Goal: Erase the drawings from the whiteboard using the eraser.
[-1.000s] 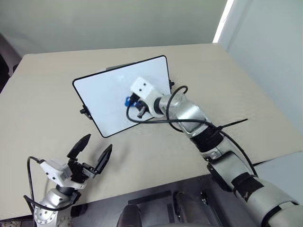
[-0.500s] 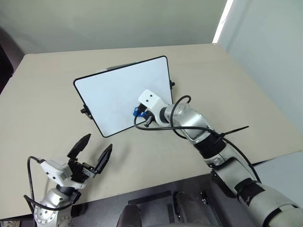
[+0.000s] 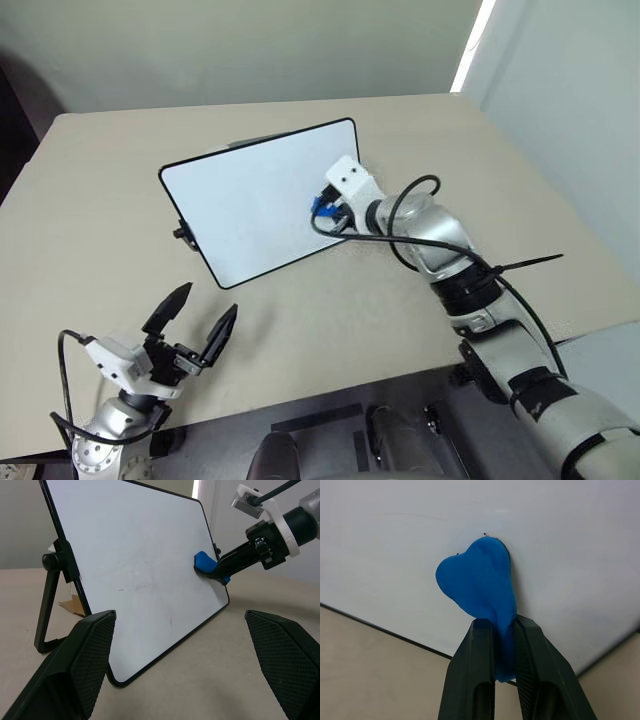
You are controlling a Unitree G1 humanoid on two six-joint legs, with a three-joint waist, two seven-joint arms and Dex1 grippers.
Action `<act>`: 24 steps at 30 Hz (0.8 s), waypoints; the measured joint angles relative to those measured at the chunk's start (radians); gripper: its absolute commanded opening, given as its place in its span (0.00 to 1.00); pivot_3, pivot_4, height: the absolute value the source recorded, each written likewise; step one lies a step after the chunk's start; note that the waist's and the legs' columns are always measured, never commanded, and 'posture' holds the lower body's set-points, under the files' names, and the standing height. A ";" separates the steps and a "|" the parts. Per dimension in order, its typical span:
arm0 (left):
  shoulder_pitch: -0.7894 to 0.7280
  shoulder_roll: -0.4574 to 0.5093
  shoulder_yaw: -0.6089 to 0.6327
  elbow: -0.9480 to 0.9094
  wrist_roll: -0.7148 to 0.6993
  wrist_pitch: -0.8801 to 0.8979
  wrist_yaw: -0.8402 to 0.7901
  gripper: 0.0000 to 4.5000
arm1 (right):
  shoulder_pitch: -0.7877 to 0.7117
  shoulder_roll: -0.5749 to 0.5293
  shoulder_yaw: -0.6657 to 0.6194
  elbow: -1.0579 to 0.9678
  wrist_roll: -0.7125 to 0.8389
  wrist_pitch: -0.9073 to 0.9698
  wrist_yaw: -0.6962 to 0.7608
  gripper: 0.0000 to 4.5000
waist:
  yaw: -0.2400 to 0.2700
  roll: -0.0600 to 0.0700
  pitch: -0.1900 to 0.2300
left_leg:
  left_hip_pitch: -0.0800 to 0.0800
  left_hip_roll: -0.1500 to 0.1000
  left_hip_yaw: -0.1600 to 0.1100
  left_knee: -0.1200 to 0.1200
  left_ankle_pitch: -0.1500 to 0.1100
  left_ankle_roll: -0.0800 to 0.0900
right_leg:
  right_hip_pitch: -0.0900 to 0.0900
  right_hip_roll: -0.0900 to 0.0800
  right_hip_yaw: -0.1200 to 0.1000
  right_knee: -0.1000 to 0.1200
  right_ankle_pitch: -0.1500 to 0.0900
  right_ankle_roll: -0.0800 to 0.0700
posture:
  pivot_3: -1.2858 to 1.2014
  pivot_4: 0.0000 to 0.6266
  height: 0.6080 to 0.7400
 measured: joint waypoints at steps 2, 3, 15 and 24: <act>0.004 0.000 -0.002 -0.003 0.000 0.000 -0.001 1.00 | 0.005 -0.029 -0.014 -0.033 0.000 0.020 -0.004 0.07 | 0.000 0.000 0.000 | 0.000 0.000 0.000 0.000 0.000 0.000 | 0.000 0.000 0.000 0.000 0.000 0.000 | 0.52 0.24 1.00; 0.008 -0.001 -0.004 -0.006 0.000 0.000 -0.002 1.00 | 0.011 -0.041 -0.024 -0.057 0.000 0.034 -0.008 0.07 | 0.001 0.000 0.000 | 0.000 0.000 0.000 0.000 0.000 0.000 | 0.000 0.000 0.000 0.000 0.000 0.000 | 0.52 0.24 1.00; 0.029 -0.007 -0.032 -0.033 0.005 -0.003 -0.004 1.00 | 0.275 -0.197 -0.287 -0.576 0.093 0.378 0.000 0.07 | 0.010 0.000 0.000 | -0.001 0.000 0.003 0.001 -0.002 0.002 | 0.009 0.000 0.000 -0.015 0.004 0.009 | 0.52 0.24 1.00; 0.030 -0.007 -0.031 -0.033 0.007 -0.006 -0.005 1.00 | 0.518 -0.241 -0.395 -0.637 0.148 0.462 -0.009 0.07 | 0.010 0.000 0.000 | 0.000 0.000 0.004 0.005 -0.002 0.005 | 0.011 0.000 0.000 -0.013 0.004 0.009 | 0.52 0.24 1.00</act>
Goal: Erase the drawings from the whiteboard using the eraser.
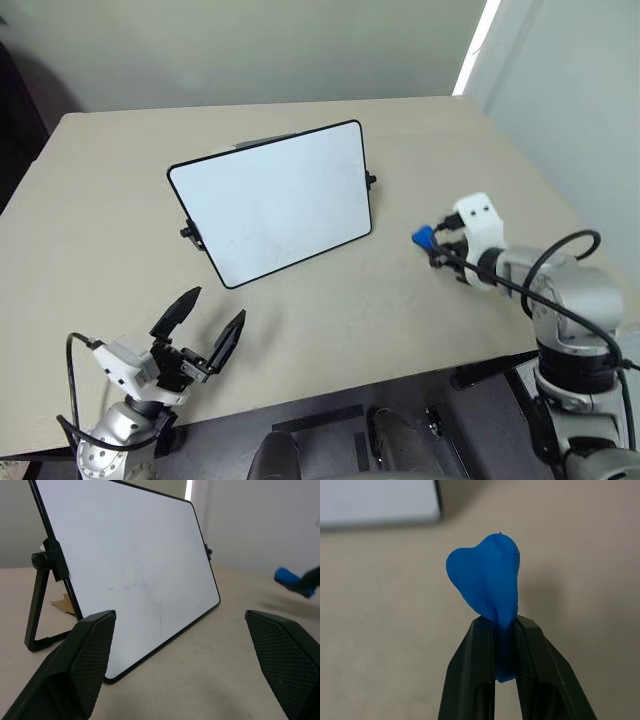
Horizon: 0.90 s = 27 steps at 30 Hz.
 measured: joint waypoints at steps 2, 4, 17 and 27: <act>0.000 0.000 -0.001 0.000 0.002 0.000 0.000 1.00 | 0.040 0.006 0.003 0.001 0.008 -0.016 -0.006 0.07 | -0.001 0.001 0.000 | 0.000 0.000 0.000 0.000 -0.001 0.004 | 0.000 0.000 0.000 0.000 0.000 0.000 | 0.52 0.24 1.00; -0.005 0.000 -0.005 0.000 0.004 0.000 0.000 1.00 | 0.043 0.022 0.004 0.003 0.011 -0.030 -0.019 0.14 | -0.005 0.001 0.000 | -0.001 0.000 0.001 0.000 -0.001 0.006 | 0.000 0.000 0.000 0.000 0.001 0.002 | 0.52 0.24 1.00; 0.006 -0.017 -0.052 -0.012 0.043 -0.002 0.005 1.00 | 0.110 -0.007 0.005 -0.082 0.069 -0.088 -0.023 0.82 | 0.000 0.001 0.001 | -0.001 0.000 0.002 0.000 -0.004 0.015 | 0.000 0.000 0.000 -0.001 -0.001 0.005 | 0.52 0.24 1.00; 0.032 -0.038 -0.123 -0.070 0.070 -0.005 0.028 1.00 | 0.305 -0.032 -0.091 -0.319 0.206 -0.270 0.061 0.82 | 0.005 0.001 0.001 | -0.001 0.000 0.003 0.000 -0.007 0.021 | 0.004 0.000 0.000 -0.001 -0.004 0.009 | 0.52 0.24 1.00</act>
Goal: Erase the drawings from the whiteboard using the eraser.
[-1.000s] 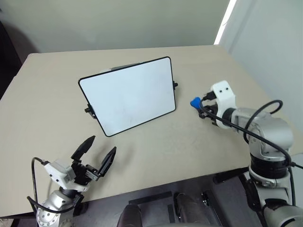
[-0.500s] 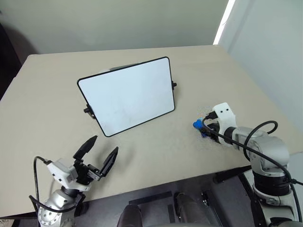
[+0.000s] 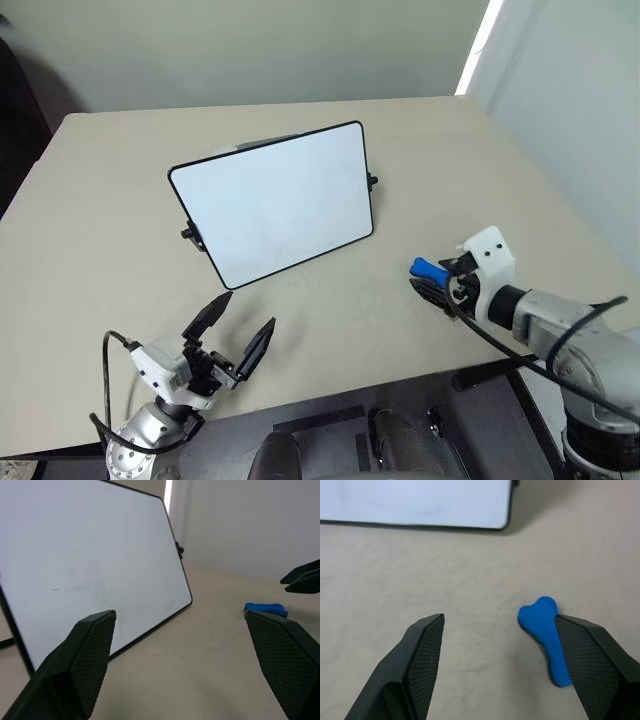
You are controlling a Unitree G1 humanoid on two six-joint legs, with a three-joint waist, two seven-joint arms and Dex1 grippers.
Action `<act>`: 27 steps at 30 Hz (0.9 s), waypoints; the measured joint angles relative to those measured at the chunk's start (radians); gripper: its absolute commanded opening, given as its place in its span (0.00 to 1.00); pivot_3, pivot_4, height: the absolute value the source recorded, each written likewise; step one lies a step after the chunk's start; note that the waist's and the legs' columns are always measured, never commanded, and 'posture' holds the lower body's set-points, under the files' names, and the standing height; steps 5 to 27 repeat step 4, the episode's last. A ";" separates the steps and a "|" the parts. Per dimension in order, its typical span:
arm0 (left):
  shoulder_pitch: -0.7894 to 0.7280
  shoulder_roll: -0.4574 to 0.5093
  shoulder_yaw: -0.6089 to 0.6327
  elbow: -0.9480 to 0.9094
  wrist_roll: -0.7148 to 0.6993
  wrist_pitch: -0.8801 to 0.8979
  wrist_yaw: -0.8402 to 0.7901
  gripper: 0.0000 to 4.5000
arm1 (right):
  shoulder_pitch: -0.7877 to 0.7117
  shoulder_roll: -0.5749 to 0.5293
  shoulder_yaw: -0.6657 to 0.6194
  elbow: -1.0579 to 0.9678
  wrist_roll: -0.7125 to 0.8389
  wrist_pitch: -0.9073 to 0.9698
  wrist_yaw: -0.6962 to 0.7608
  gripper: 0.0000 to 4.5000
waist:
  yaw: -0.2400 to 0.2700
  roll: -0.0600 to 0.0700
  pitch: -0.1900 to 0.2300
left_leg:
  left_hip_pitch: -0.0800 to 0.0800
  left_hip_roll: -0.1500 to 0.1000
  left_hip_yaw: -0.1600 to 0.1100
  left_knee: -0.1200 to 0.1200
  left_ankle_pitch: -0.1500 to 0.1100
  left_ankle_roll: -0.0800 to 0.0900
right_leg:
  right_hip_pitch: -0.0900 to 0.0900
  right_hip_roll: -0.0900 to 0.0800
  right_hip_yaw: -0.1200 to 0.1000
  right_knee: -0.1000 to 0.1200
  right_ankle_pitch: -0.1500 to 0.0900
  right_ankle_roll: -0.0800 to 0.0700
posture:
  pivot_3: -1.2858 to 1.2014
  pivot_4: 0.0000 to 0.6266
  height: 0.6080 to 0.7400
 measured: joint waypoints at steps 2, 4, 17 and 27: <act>0.006 0.000 -0.006 -0.003 0.000 0.000 0.002 1.00 | 0.009 0.000 -0.001 -0.011 0.019 -0.027 0.001 0.82 | -0.003 0.000 0.000 | 0.001 0.000 0.000 0.000 0.000 0.000 | 0.000 0.000 0.000 0.000 0.000 0.000 | 0.52 0.24 1.00; 0.009 0.000 -0.012 -0.008 0.000 0.000 0.003 1.00 | 0.008 -0.001 0.000 -0.012 0.026 -0.043 -0.002 0.82 | -0.003 0.000 0.000 | 0.001 0.000 0.000 0.001 0.000 0.000 | 0.001 0.000 0.000 0.000 0.000 0.000 | 0.52 0.24 1.00; 0.009 0.000 -0.012 -0.008 0.000 0.000 0.003 1.00 | 0.008 -0.001 0.000 -0.012 0.026 -0.043 -0.002 0.82 | -0.003 0.000 0.000 | 0.001 0.000 0.000 0.001 0.000 0.000 | 0.001 0.000 0.000 0.000 0.000 0.000 | 0.52 0.24 1.00; 0.009 0.000 -0.012 -0.008 0.000 0.000 0.003 1.00 | 0.008 -0.001 0.000 -0.012 0.026 -0.043 -0.002 0.82 | -0.003 0.000 0.000 | 0.001 0.000 0.000 0.001 0.000 0.000 | 0.001 0.000 0.000 0.000 0.000 0.000 | 0.52 0.24 1.00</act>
